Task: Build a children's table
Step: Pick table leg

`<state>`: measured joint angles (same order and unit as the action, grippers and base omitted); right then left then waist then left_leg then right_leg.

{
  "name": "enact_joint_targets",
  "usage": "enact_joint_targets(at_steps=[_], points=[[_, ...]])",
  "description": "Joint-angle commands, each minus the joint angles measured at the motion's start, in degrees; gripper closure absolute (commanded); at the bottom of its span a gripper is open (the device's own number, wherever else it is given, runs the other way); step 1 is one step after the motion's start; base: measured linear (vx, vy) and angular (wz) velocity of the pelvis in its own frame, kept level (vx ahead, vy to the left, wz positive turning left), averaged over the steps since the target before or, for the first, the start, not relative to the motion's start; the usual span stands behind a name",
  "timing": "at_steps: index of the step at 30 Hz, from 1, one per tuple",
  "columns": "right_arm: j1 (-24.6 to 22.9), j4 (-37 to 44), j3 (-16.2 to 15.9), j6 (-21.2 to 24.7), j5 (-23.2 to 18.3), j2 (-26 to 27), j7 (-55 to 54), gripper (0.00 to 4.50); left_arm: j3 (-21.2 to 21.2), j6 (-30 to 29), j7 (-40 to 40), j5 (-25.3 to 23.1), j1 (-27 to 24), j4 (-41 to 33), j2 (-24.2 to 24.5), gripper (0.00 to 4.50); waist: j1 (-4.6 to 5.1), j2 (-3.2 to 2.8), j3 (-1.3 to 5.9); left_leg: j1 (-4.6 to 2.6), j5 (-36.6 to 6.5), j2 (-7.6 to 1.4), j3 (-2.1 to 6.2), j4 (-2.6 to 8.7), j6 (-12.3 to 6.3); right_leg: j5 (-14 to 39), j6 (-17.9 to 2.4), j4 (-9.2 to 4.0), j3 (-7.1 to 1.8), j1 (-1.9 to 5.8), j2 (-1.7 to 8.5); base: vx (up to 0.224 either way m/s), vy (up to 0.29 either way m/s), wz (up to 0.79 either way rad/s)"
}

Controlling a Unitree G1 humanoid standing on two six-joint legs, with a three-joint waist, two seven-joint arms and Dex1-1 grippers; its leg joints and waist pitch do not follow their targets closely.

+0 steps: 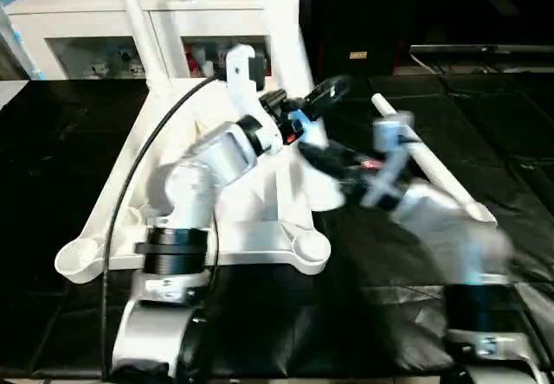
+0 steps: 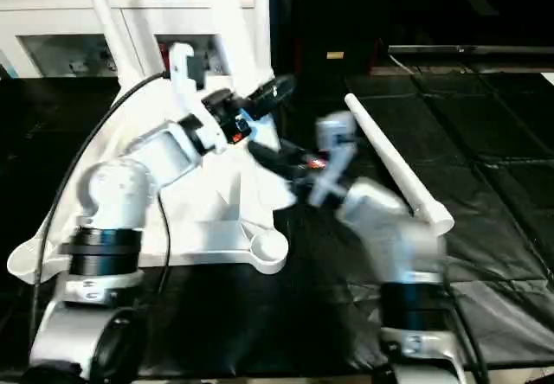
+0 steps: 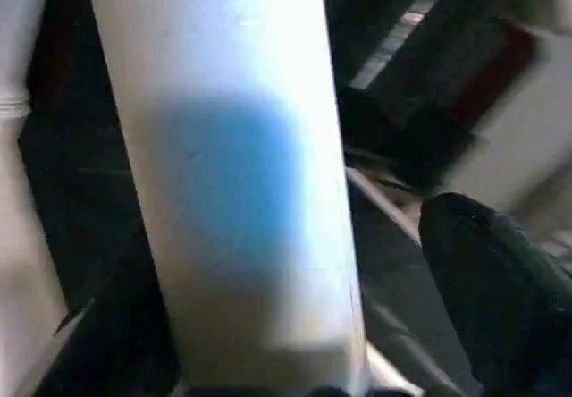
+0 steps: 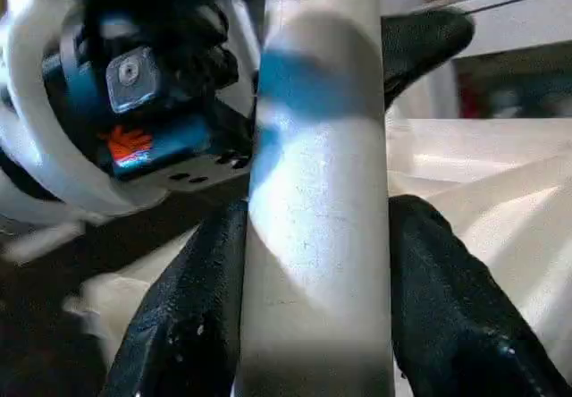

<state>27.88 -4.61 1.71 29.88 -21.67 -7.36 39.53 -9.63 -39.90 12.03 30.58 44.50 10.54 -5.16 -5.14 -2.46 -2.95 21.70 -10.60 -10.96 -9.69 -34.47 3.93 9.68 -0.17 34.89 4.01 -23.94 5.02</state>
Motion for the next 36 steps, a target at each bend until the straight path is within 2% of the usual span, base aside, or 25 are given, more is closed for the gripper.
enact_joint_targets(at_steps=[1, 2, 3, 5, 9, 10, 12, 14, 21, 22, 27, 28, 31, 33, 34, 35, 36], points=[[1.08, 0.91, -2.49, -3.50, 4.09, 0.50, -3.35, 2.63, -1.25, 3.18, -5.87, -2.19, 1.50, 0.87, -1.45, 0.80, -0.01, 0.85, 4.29, -0.06, -6.06, -0.99, 0.18, 3.42, -1.79, 11.72, -8.47, -4.48, -1.93, 3.79, 2.27, 0.000, 0.000, 0.00], [1.06, 0.93, -3.51, -4.87, 5.83, 0.73, -4.66, 2.63, -2.15, 4.40, -8.23, -2.69, 1.74, 1.20, -2.18, 0.80, -0.03, 0.83, 4.41, 0.02, -5.42, -1.00, 0.24, 3.38, -2.03, 10.46, -8.80, -4.31, -1.90, 3.81, 2.26, 0.000, 0.000, 0.00], [1.06, 0.93, -3.51, -4.87, 5.83, 0.73, -4.66, 2.63, -2.15, 4.40, -8.23, -2.69, 1.74, 1.20, -2.18, 0.84, 0.06, 0.89, 4.32, 0.15, -5.33, -0.89, 0.18, 3.36, -2.21, 10.24, -8.88, -4.32, -1.88, 3.83, 2.21, 0.000, 0.000, 0.00], [0.93, 0.98, -5.38, -7.05, 8.64, 0.74, -6.08, 2.63, -3.56, 5.96, -11.22, -2.99, 2.02, 1.47, -3.26, 1.07, 0.01, 0.82, 4.34, 0.25, -5.30, -0.88, 0.23, 3.37, -2.87, 10.09, -9.15, -4.23, -1.85, 3.95, 2.30, 0.000, 0.000, 0.00], [0.67, 0.27, -7.08, -9.21, 10.87, 2.11, -8.05, 2.63, -4.36, 7.10, -14.25, -3.39, 1.70, 0.69, -5.61, 1.39, 0.11, 0.72, 4.35, 0.07, -5.83, -1.01, 0.24, 3.35, -3.15, 9.99, -9.49, -4.20, -1.86, 3.76, 2.28, 0.000, 0.000, 0.00], [0.61, -0.23, -8.02, -10.53, 11.88, 2.29, -8.54, 2.63, -4.06, 7.39, -15.29, -3.64, 1.34, 0.27, -6.43, 1.64, 0.15, 0.70, 4.33, 0.07, -5.90, -0.99, 0.22, 3.33, -3.26, 9.66, -9.67, -4.19, -1.88, 3.72, 2.26, 0.000, 0.000, 0.00], [0.62, -0.37, -8.21, -10.87, 12.04, 2.44, -8.79, 2.63, -3.90, 7.49, -15.71, -3.74, 1.20, 0.13, -6.73, 1.71, 0.20, 0.78, 4.25, 0.09, -6.31, -0.99, 0.20, 3.38, -3.30, 9.86, -9.70, -4.27, -1.88, 3.74, 2.23, 0.000, 0.000, 0.00], [0.69, -0.65, -8.51, -11.52, 12.36, 2.68, -9.33, 2.63, -3.65, 7.73, -16.22, -3.52, 1.04, 0.01, -7.25, 1.85, 0.10, 0.64, 4.24, -0.19, -7.20, -1.09, 0.16, 3.40, -3.19, 10.58, -9.80, -4.33, -1.96, 3.50, 2.20, 0.000, 0.000, 0.00], [0.84, -1.49, -8.68, -12.71, 12.47, 3.19, -9.49, 2.63, -3.07, 7.88, -17.79, -2.78, 0.78, -0.28, -7.75, 2.39, 0.17, 0.80, 4.30, 0.11, -6.66, -1.00, 0.18, 3.34, -3.50, 9.03, -10.26, -4.06, -1.96, 3.79, 2.33, 0.000, 0.000, 0.00], [1.01, -1.82, -8.41, -12.99, 12.33, 3.40, -9.82, 2.07, -3.09, 7.85, -18.14, -2.58, 0.74, -0.38, -7.84, 2.48, 0.17, 0.79, 4.28, 0.13, -6.60, -0.98, 0.18, 3.34, -3.54, 9.16, -10.25, -4.07, -1.96, 3.80, 2.30, 0.000, 0.000, 0.00], [1.53, -1.85, -6.56, -11.73, 9.22, 4.04, -8.69, 1.77, -2.85, 8.11, -17.93, -2.16, 0.98, -0.19, -7.22, 2.58, 0.25, 0.70, 4.25, 0.06, -7.00, -1.04, 0.20, 3.39, -3.84, 9.38, -10.21, -4.16, -1.94, 3.79, 2.24, 0.000, 0.000, 0.00], [1.59, -1.19, -4.45, -9.94, 5.57, 4.34, -7.30, 1.54, -2.06, 8.41, -15.80, -2.48, 1.34, 0.50, -5.50, 2.62, 0.22, 0.64, 4.28, 0.04, -6.88, -1.05, 0.21, 3.37, -3.86, 9.16, -10.17, -4.13, -1.95, 3.78, 2.23, 0.000, 0.000, 0.00], [1.97, 0.73, -0.08, -5.26, -1.60, 4.37, -5.27, 1.37, 0.52, 7.99, -10.71, -3.84, 1.69, 1.06, -1.31, 2.64, -0.01, 0.58, 4.38, -0.10, -6.36, -1.12, 0.24, 3.33, -5.00, 8.42, -10.36, -4.09, -2.01, 3.77, 2.25, 0.000, 0.000, 0.00], [2.04, 1.84, 1.32, -1.97, -4.95, 2.14, -2.19, 1.12, 1.43, 6.74, -7.19, -3.30, 1.89, 1.02, 1.47, 2.65, -0.25, 0.45, 4.43, -0.28, -5.66, -1.12, 0.28, 3.36, -5.06, 7.26, -10.86, -3.95, -1.95, 3.77, 2.18, 0.000, 0.000, 0.00], [2.04, 1.84, 1.32, -1.97, -4.95, 2.14, -2.19, 1.09, 1.43, 6.74, -7.19, -3.30, 1.89, 1.02, 1.47, 2.65, -0.12, 0.49, 4.41, -0.01, -5.62, -1.13, 0.29, 3.36, -4.67, 6.44, -11.04, -3.71, -1.97, 3.87, 2.17, 0.000, 0.000, 0.00], [2.06, 2.62, 1.85, 1.32, -7.54, -1.61, 2.28, 1.09, 2.73, 4.58, -1.76, -1.47, 1.97, 0.32, 4.77, 2.65, -0.11, 0.65, 4.41, -0.11, -5.73, -0.98, 0.26, 3.33, -4.43, 6.38, -11.26, -3.78, -1.88, 4.02, 2.19, 0.000, 0.000, 0.00], [2.08, 2.96, 2.02, 2.57, -8.53, -3.13, 4.06, 1.04, 3.11, 3.45, 0.62, -0.38, 1.92, -0.21, 5.95, 2.65, -0.23, 0.57, 4.53, -0.15, -5.46, -0.96, 0.31, 3.28, -4.40, 6.02, -11.33, -3.55, -1.89, 4.16, 2.19, 0.000, 0.000, 0.00]])
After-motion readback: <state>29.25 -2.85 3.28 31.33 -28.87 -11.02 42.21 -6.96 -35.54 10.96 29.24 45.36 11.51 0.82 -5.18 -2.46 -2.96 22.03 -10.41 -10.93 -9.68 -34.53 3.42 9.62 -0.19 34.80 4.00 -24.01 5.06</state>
